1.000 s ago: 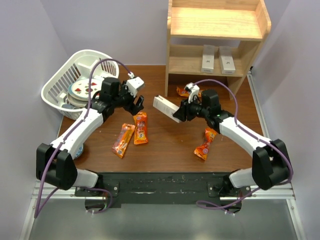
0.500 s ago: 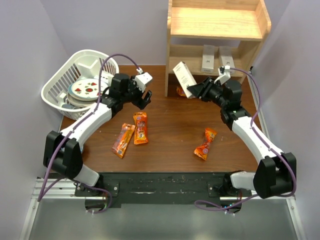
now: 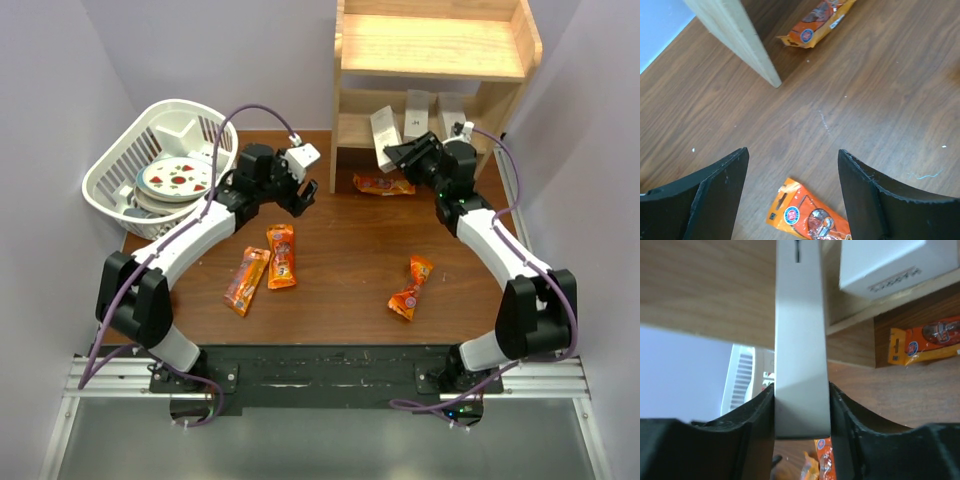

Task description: Place and organize the shaving razors onto the shelf

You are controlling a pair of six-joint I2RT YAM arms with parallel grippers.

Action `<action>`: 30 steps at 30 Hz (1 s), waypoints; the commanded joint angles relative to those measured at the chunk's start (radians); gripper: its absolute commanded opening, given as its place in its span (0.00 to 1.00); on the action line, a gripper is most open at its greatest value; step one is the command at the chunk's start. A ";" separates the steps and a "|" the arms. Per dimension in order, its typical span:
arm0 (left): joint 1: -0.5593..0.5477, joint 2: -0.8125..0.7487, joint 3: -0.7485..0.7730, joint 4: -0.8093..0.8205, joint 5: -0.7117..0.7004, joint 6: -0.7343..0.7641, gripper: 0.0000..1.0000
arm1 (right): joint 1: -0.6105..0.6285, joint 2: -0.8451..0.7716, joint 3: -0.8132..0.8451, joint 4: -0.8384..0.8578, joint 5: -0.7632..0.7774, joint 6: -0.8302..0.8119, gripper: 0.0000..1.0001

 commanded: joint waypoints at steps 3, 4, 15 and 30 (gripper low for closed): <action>-0.034 -0.004 0.005 0.054 0.024 -0.010 0.77 | -0.007 0.081 0.135 -0.032 0.079 0.100 0.56; -0.037 -0.003 0.002 0.057 0.027 -0.010 0.77 | -0.002 0.090 0.144 -0.040 0.079 0.106 0.57; -0.040 -0.003 -0.015 0.077 0.049 -0.030 0.77 | 0.036 0.150 0.206 -0.146 0.093 0.140 0.46; -0.046 -0.001 -0.030 0.089 0.066 -0.048 0.77 | 0.065 0.208 0.281 -0.123 0.076 0.143 0.45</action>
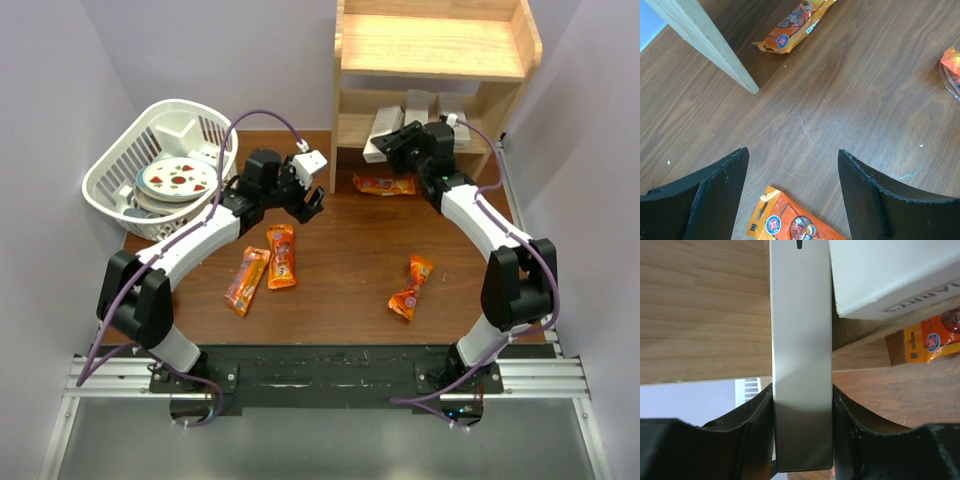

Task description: Place and organize the shaving razors onto the shelf

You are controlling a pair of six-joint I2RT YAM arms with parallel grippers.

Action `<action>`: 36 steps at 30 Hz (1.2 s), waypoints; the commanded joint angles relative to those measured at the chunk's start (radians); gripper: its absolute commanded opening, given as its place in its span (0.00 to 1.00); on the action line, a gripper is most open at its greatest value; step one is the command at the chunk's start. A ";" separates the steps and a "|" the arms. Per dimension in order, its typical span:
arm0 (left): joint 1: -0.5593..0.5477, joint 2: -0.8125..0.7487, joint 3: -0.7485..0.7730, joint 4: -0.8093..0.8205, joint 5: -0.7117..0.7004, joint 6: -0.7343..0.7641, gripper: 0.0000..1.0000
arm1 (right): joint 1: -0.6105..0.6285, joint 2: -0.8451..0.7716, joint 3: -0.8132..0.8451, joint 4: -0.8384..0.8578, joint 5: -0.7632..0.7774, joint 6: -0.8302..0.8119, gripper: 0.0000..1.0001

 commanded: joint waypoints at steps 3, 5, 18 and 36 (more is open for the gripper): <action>-0.006 -0.004 -0.006 0.054 0.022 -0.022 0.77 | 0.026 0.016 0.062 0.065 -0.023 -0.028 0.42; -0.008 -0.004 -0.010 0.060 0.024 -0.026 0.77 | 0.039 0.014 0.061 0.080 -0.037 -0.039 0.40; -0.011 0.029 0.014 0.067 0.041 -0.039 0.77 | 0.038 0.066 0.088 0.094 -0.059 -0.053 0.48; -0.023 0.041 0.010 0.223 0.024 -0.067 0.77 | 0.004 -0.066 0.070 -0.032 -0.108 -0.051 0.99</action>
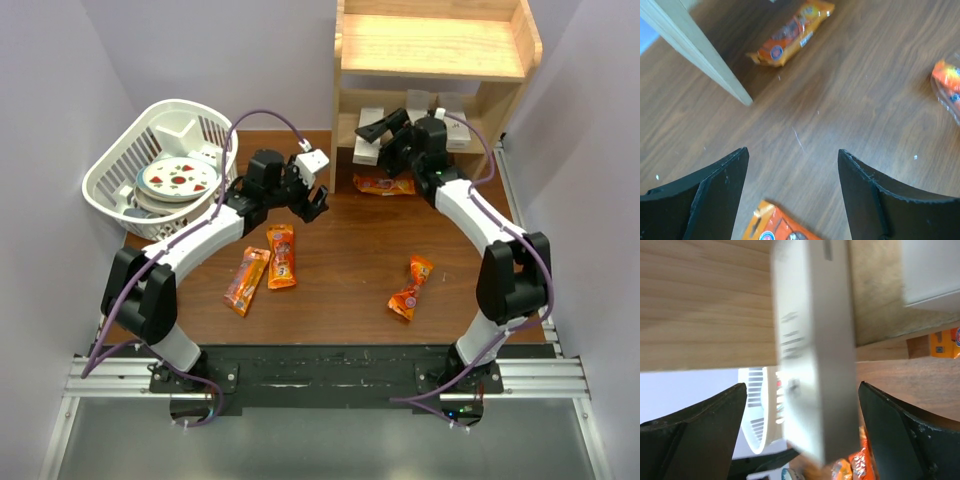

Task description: Place and organize the shaving razors onto the shelf

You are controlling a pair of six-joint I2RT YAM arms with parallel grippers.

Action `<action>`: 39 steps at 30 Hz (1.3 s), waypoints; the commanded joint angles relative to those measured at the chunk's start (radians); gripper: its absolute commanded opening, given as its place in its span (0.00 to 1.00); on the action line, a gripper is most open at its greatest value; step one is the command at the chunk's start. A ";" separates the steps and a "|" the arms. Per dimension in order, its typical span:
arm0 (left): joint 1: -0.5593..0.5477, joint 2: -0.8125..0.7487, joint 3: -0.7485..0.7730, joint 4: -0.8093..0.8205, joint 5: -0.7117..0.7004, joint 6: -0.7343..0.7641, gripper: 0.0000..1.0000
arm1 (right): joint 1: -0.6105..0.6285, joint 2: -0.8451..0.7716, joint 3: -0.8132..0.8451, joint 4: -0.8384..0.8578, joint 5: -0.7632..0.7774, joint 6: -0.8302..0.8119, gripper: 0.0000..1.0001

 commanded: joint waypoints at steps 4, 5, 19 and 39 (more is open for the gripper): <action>-0.022 0.054 0.051 0.241 -0.006 -0.076 0.74 | -0.041 -0.155 0.011 -0.156 -0.160 -0.100 0.99; -0.022 0.077 0.075 0.264 0.001 -0.082 0.71 | -0.046 -0.167 0.008 -0.203 -0.173 -0.135 0.99; -0.034 0.230 0.223 0.403 0.059 -0.268 0.00 | -0.164 -0.359 -0.103 -0.277 -0.204 -0.549 0.93; -0.057 0.312 0.316 0.419 0.160 -0.286 0.00 | -0.187 -0.509 -0.273 -0.222 -0.021 -0.811 0.00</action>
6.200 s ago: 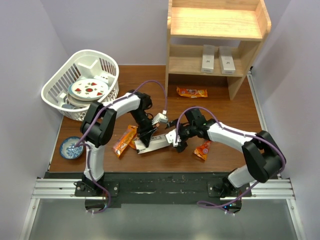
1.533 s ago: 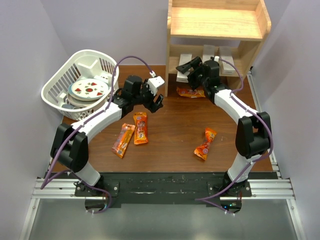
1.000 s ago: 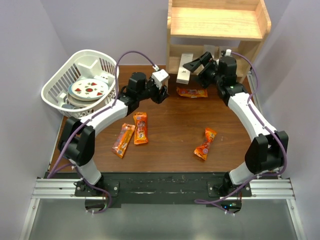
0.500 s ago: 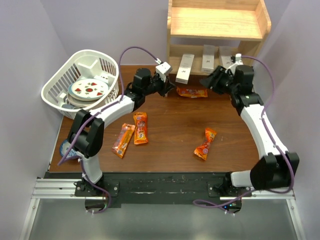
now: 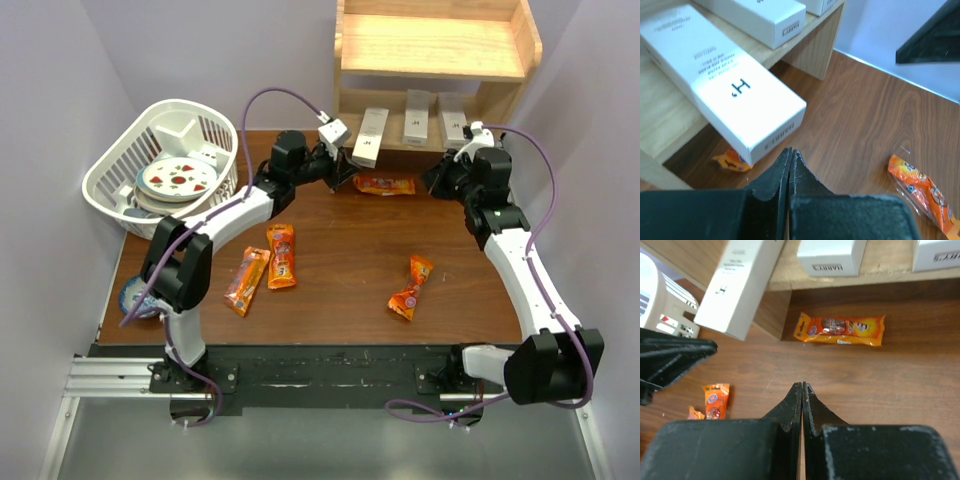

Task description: Place and organize the shaving razors onto the shelf

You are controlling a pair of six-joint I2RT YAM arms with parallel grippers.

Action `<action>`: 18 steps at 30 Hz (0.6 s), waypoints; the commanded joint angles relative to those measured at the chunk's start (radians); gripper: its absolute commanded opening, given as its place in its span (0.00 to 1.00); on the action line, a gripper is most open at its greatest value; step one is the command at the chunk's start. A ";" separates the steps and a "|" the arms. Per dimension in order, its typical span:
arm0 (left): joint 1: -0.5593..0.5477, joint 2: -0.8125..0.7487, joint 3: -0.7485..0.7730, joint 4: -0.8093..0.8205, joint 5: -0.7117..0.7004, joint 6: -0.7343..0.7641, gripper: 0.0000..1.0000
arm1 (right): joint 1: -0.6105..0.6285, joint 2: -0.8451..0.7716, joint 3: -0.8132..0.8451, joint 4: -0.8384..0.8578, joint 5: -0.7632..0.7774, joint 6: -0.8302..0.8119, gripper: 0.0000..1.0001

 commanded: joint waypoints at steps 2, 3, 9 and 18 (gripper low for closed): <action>-0.024 0.060 0.102 0.070 -0.001 -0.016 0.00 | -0.002 -0.010 0.004 0.047 0.025 -0.025 0.00; -0.027 0.069 0.112 0.070 -0.004 -0.016 0.00 | -0.002 -0.005 0.004 0.049 0.028 -0.026 0.00; -0.041 0.115 0.162 0.079 -0.050 -0.009 0.00 | 0.000 0.030 0.013 0.081 0.004 -0.037 0.00; -0.039 0.173 0.246 0.090 -0.104 0.023 0.00 | -0.002 0.078 0.036 0.118 -0.015 -0.031 0.00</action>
